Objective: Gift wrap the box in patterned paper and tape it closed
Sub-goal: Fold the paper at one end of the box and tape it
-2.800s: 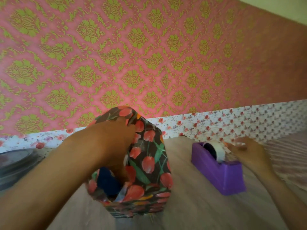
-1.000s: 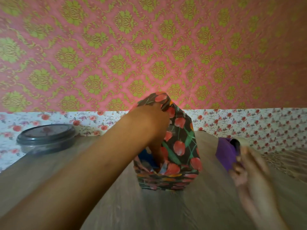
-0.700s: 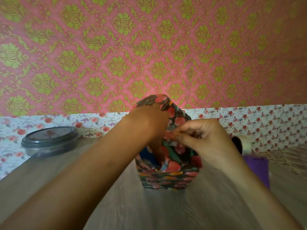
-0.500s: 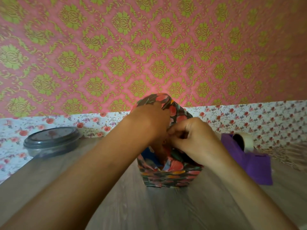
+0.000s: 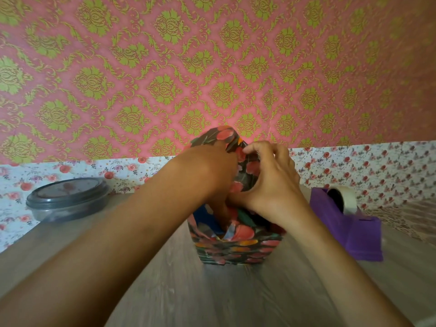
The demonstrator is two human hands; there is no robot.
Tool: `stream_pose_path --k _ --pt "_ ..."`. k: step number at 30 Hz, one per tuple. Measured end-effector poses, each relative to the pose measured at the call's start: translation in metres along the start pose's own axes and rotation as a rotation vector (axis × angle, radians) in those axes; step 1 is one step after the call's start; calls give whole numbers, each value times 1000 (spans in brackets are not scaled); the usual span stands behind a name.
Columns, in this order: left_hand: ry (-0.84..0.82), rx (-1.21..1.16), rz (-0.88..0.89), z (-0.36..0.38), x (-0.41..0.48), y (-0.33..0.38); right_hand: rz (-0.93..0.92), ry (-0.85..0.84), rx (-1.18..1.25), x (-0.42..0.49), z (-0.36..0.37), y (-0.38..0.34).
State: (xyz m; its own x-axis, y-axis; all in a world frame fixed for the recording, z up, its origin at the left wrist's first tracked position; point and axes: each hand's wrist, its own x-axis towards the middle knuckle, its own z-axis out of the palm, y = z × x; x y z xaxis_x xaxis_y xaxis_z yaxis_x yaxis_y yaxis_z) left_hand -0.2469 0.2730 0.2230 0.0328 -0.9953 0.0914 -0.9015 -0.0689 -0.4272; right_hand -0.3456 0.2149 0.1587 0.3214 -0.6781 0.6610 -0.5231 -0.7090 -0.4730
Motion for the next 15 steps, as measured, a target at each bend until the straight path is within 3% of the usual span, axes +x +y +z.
stream_pose_path --k 2,6,11,13,15 --pt "-17 0 4 0 0 -1 19 -52 102 -1 0 9" --pt "-49 -14 23 1 4 -7 78 -272 557 -2 0 31" --pt "-15 -68 100 -3 5 -9 88 -241 602 4 10 43" --pt "110 -143 96 -11 -3 -19 91 -256 621 7 12 45" --pt "352 -235 125 -18 -18 -37 99 -255 655 10 15 49"
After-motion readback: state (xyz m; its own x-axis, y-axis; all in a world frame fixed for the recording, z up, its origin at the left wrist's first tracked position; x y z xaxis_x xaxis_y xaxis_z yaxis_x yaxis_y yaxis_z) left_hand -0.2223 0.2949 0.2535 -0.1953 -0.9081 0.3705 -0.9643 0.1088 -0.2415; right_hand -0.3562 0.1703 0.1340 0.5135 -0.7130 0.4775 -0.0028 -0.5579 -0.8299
